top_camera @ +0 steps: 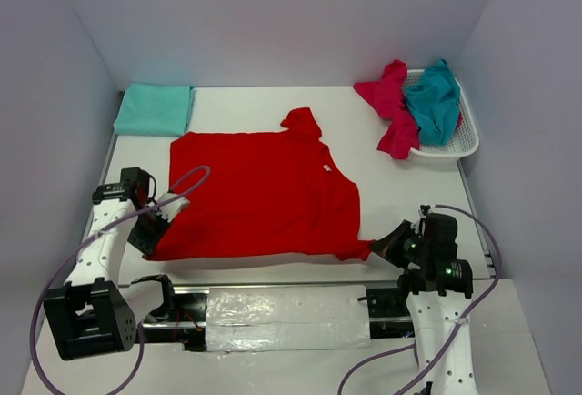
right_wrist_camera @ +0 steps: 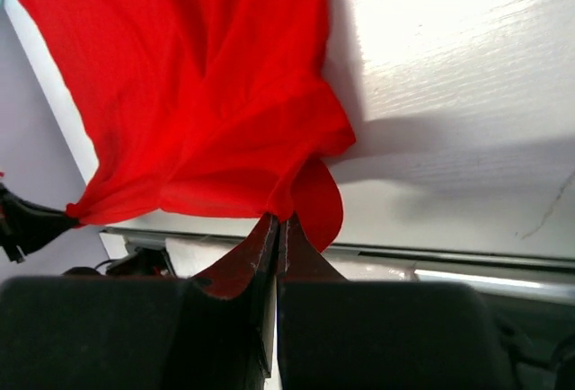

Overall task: Fold and stack the t-shirts
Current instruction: Flatten out the tshirt, then grap the side of the flattened tshirt closest away from the robot with both arms, then fold the flattened tshirt in 1/3 of the way

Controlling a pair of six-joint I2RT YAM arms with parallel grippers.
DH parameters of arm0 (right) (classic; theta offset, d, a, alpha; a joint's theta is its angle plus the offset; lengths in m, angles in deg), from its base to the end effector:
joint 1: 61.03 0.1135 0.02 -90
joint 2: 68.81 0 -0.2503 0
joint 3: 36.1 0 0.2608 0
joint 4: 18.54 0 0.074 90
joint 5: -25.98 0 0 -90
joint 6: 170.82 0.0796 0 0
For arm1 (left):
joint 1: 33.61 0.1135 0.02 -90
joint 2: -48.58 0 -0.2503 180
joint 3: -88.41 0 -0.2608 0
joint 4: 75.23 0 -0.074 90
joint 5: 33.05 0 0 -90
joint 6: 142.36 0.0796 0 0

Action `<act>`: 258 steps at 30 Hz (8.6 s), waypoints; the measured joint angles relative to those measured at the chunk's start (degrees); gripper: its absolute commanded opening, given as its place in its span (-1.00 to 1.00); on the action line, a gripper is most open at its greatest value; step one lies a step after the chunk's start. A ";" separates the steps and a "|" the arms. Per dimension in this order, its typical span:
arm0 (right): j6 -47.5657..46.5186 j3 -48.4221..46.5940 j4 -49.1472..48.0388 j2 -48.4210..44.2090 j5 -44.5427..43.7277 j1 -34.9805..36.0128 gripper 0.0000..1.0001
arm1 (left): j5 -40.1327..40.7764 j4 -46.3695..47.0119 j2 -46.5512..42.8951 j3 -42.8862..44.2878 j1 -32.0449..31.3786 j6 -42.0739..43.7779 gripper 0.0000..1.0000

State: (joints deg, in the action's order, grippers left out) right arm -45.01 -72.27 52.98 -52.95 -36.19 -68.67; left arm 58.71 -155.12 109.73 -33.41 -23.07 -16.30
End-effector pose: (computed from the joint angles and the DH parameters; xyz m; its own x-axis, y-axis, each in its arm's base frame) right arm 0.1182 0.0216 0.1599 -0.7273 0.6196 -0.2951 0.3123 0.6817 0.6616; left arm 0.1753 0.0351 0.1668 -0.8984 0.4313 -0.0825 0.4234 0.9007 0.0978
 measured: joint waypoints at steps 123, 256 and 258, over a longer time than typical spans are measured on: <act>-11.50 -18.34 -4.07 43.12 -14.80 24.33 0.83 | 3.41 30.73 9.66 -9.38 -21.55 14.67 0.40; -21.22 -67.28 -10.14 98.92 -6.71 8.57 0.99 | -0.79 25.31 52.09 39.82 -7.06 -0.66 0.34; -20.59 -66.75 -10.16 96.13 -8.79 8.55 0.99 | -4.61 24.06 52.04 44.33 -2.25 -5.05 0.43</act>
State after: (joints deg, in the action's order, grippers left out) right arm -65.60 -139.02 42.81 43.17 -44.98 -60.12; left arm 54.10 -131.05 161.77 10.92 -25.32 -21.35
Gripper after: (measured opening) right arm 0.994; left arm 0.672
